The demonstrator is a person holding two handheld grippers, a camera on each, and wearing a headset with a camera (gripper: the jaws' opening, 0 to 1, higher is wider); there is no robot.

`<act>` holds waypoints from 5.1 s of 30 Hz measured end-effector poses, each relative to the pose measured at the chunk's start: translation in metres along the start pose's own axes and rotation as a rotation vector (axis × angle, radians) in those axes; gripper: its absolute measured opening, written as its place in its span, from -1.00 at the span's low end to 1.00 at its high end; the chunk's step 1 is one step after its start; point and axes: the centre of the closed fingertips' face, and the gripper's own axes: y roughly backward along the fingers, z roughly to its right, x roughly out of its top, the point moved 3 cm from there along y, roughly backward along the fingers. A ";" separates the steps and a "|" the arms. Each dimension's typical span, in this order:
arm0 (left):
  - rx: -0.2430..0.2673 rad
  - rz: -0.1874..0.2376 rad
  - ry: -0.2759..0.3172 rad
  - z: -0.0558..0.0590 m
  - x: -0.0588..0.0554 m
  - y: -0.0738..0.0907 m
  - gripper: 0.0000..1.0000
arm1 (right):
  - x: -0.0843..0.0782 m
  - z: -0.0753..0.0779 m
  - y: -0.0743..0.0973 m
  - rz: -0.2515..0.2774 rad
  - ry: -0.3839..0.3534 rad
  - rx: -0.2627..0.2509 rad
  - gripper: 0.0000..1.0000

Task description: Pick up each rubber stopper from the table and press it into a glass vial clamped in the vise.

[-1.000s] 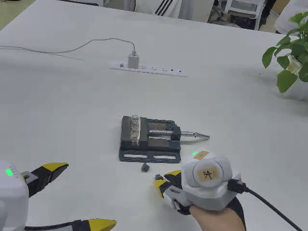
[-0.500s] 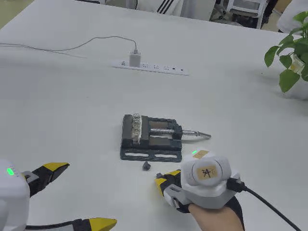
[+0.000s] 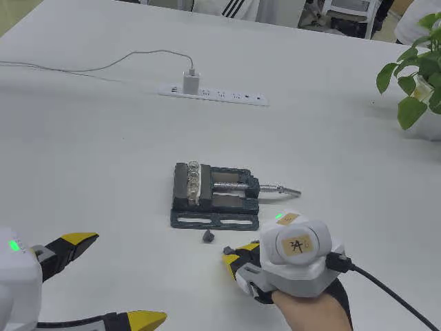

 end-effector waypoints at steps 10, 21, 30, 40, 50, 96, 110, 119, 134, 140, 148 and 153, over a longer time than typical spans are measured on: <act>-0.001 -0.015 -0.040 -0.002 -0.001 -0.002 0.59 | 0.001 0.004 0.013 -0.030 0.068 0.053 -0.84; -0.046 -0.067 -0.157 0.005 0.006 -0.018 0.45 | 0.019 0.014 0.046 -0.036 0.115 0.184 -0.84; -0.087 -0.075 -0.326 0.016 0.027 -0.044 0.17 | 0.034 0.008 0.076 -0.085 0.218 0.301 -0.84; -0.208 -0.056 -0.566 0.049 0.052 -0.070 -0.11 | 0.035 -0.013 0.086 -0.141 0.324 0.391 -0.84; -0.326 -0.101 -0.767 0.080 0.046 -0.083 -0.38 | 0.035 -0.023 0.088 -0.171 0.380 0.436 -0.84; -0.425 -0.098 -0.598 0.100 0.040 -0.094 -0.89 | 0.024 -0.030 0.095 -0.149 0.600 0.488 -0.46; -0.477 -0.065 -0.489 0.099 0.041 -0.091 -0.89 | 0.025 -0.032 0.099 -0.120 0.780 0.510 -0.67; -0.471 -0.050 -0.476 0.100 0.042 -0.090 -0.89 | 0.026 -0.029 0.098 -0.120 0.773 0.507 -0.78; -0.470 -0.027 -0.422 0.102 0.043 -0.092 -0.89 | 0.024 -0.028 0.098 -0.128 0.762 0.517 -0.84; -0.476 -0.016 -0.415 0.102 0.044 -0.090 -0.89 | 0.026 -0.029 0.100 -0.123 0.764 0.521 -0.84; -0.479 -0.007 -0.418 0.102 0.044 -0.089 -0.89 | 0.026 -0.028 0.100 -0.135 0.741 0.536 -0.85; -0.476 -0.014 -0.404 0.102 0.043 -0.090 -0.88 | 0.025 -0.028 0.099 -0.146 0.747 0.543 -0.86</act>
